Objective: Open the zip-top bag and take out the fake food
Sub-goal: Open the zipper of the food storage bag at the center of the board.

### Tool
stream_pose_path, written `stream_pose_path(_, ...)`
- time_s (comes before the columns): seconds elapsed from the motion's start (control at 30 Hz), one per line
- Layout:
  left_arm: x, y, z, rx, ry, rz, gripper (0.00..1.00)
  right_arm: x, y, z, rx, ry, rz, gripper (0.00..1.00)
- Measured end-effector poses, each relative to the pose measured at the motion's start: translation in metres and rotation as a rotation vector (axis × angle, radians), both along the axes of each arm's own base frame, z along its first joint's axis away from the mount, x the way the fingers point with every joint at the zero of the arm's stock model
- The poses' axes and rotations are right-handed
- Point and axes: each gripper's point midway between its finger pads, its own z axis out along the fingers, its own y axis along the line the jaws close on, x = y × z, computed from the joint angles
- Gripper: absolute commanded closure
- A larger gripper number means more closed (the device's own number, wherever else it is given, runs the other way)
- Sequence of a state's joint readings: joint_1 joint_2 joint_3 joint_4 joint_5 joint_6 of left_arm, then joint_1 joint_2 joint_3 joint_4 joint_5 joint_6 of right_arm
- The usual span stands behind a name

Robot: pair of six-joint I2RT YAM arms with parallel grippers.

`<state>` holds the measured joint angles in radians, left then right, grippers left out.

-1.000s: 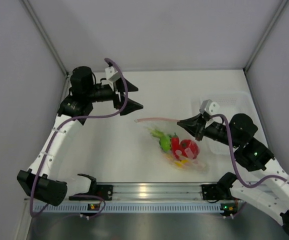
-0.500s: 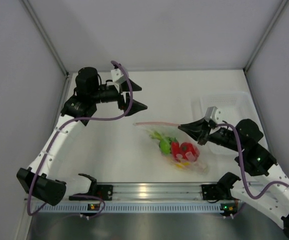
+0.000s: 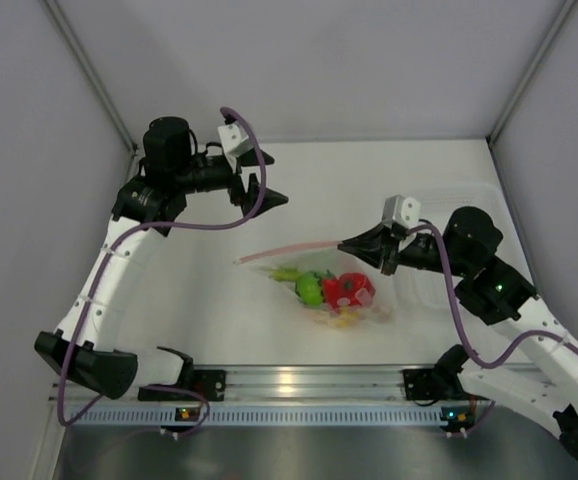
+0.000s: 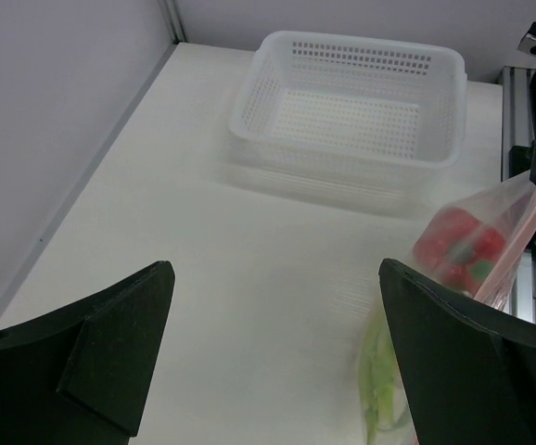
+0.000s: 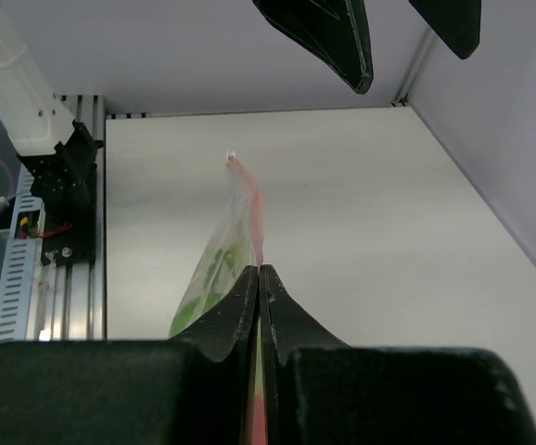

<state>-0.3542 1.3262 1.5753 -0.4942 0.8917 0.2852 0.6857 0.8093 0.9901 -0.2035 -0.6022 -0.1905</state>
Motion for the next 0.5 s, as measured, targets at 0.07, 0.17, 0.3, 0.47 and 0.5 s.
stream_pose_path(0.07, -0.003, 0.004, -0.005, 0.012, 0.006, 0.006, 0.02, -0.003, 0.000, -0.002, -0.005, 0.002, 0.014, 1.00)
stream_pose_path(0.17, -0.010, 0.007, -0.013, 0.025, 0.017, 0.002, 0.02, -0.010, -0.003, -0.015, 0.004, 0.002, 0.026, 1.00)
stream_pose_path(0.3, -0.021, 0.006, -0.021, 0.027, 0.050, -0.036, 0.02, -0.026, -0.016, -0.053, 0.005, 0.036, 0.021, 1.00)
stream_pose_path(0.47, -0.031, 0.001, -0.021, 0.013, 0.064, -0.093, 0.03, -0.030, -0.022, -0.064, 0.015, 0.044, 0.000, 1.00)
stream_pose_path(0.5, -0.032, -0.001, -0.022, 0.016, 0.066, -0.097, 0.03, -0.029, -0.023, -0.066, 0.016, 0.049, -0.006, 1.00)
